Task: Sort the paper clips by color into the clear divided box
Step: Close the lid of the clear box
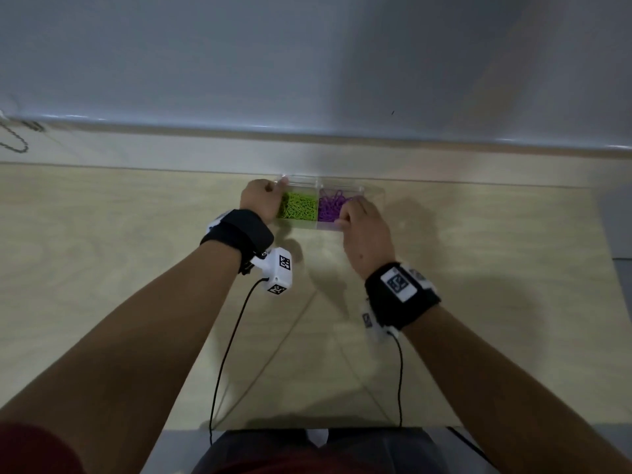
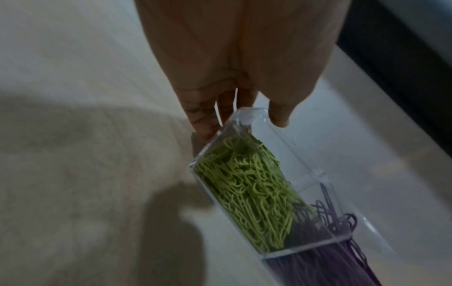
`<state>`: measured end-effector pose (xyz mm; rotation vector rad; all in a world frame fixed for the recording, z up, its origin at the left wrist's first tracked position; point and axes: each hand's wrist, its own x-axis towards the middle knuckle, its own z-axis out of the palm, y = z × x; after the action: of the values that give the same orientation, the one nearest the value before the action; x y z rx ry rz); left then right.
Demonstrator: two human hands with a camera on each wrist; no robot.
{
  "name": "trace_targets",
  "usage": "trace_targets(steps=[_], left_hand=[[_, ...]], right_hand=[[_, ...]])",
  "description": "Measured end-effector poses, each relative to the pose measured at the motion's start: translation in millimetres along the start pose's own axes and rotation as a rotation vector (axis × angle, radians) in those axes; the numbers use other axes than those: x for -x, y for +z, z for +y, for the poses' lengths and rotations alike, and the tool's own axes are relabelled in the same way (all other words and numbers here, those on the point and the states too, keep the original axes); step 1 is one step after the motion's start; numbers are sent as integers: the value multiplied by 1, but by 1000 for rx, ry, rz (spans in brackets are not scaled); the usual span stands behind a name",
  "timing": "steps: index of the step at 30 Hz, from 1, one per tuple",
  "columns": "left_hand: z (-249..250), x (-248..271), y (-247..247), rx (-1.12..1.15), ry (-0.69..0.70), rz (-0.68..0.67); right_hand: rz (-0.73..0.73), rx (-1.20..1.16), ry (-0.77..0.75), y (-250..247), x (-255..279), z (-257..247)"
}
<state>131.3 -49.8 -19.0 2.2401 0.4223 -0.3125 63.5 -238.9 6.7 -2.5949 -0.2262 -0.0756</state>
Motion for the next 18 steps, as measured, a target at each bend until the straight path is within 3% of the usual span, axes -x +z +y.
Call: trace_targets(steps=[5, 8, 10, 12, 15, 18], left_hand=[[-10, 0, 2, 257, -31, -10], [-15, -1, 1, 332, -17, -45], [-20, -1, 0, 350, -13, -60], [-25, 0, -1, 368, -13, -67], [-30, 5, -5, 424, 37, -85], [-41, 9, -11, 450, 105, -130]], right_hand=[[-234, 166, -85, 7, -25, 14], [-150, 46, -54, 3, -22, 26], [21, -84, 64, -3, -22, 34], [102, -247, 295, -6, -28, 41], [-67, -531, 616, -5, -42, 45], [-156, -883, 724, 4, -49, 49]])
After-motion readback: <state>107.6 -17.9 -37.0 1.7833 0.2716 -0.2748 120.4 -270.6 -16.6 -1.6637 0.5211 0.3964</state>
